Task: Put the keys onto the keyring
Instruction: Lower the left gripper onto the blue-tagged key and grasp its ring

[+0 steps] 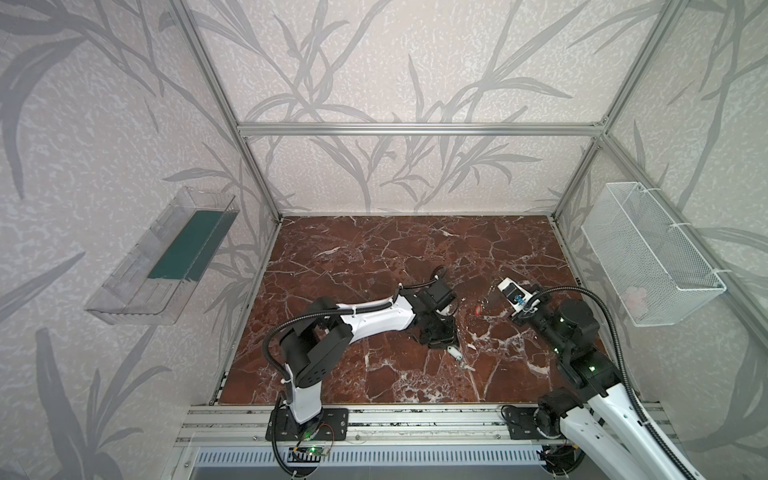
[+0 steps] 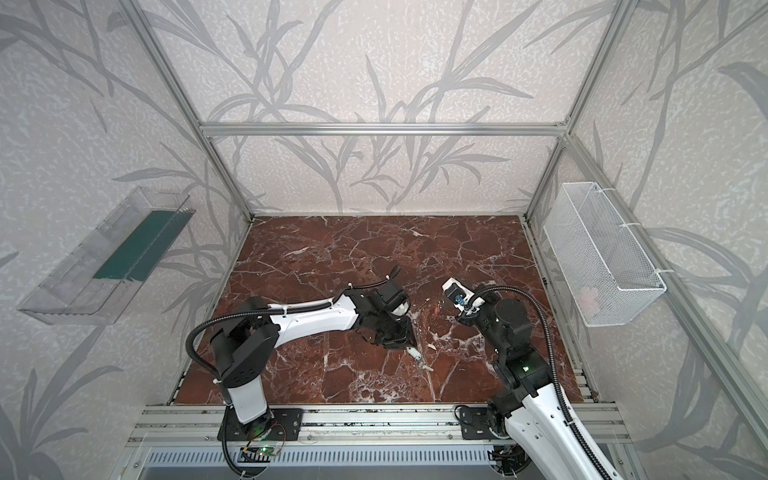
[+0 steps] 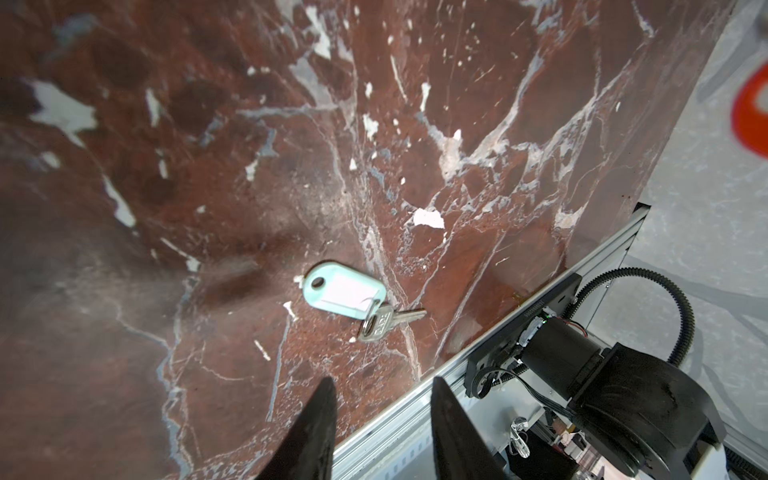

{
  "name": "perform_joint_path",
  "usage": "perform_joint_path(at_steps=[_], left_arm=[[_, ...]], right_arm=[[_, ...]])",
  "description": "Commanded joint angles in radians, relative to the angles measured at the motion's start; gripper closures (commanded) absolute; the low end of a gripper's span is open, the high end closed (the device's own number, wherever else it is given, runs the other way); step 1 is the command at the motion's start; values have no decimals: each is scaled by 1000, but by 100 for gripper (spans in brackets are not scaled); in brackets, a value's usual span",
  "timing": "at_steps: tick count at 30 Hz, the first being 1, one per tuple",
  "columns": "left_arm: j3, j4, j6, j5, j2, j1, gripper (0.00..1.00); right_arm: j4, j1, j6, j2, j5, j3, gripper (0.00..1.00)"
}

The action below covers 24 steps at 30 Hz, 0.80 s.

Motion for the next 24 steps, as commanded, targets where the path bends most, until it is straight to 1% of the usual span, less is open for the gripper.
perform_joint_path(at_steps=[1, 5, 13, 16, 20, 24], left_arm=[[16, 4, -79, 2, 25, -16, 61], [30, -5, -100, 24, 66, -31, 62], [66, -32, -106, 26, 108, -54, 63], [106, -67, -86, 30, 133, -61, 65], [132, -76, -80, 38, 162, -65, 70], [149, -88, -81, 40, 178, -65, 71]], right_arm=[[-23, -3, 33, -32, -8, 20, 100], [-23, -3, 57, -52, -9, -3, 100], [-23, -2, 78, -66, -23, -24, 100], [-25, -2, 85, -71, -25, -30, 100], [-27, -2, 87, -84, -26, -46, 100], [-38, -2, 73, -86, -25, -50, 100]])
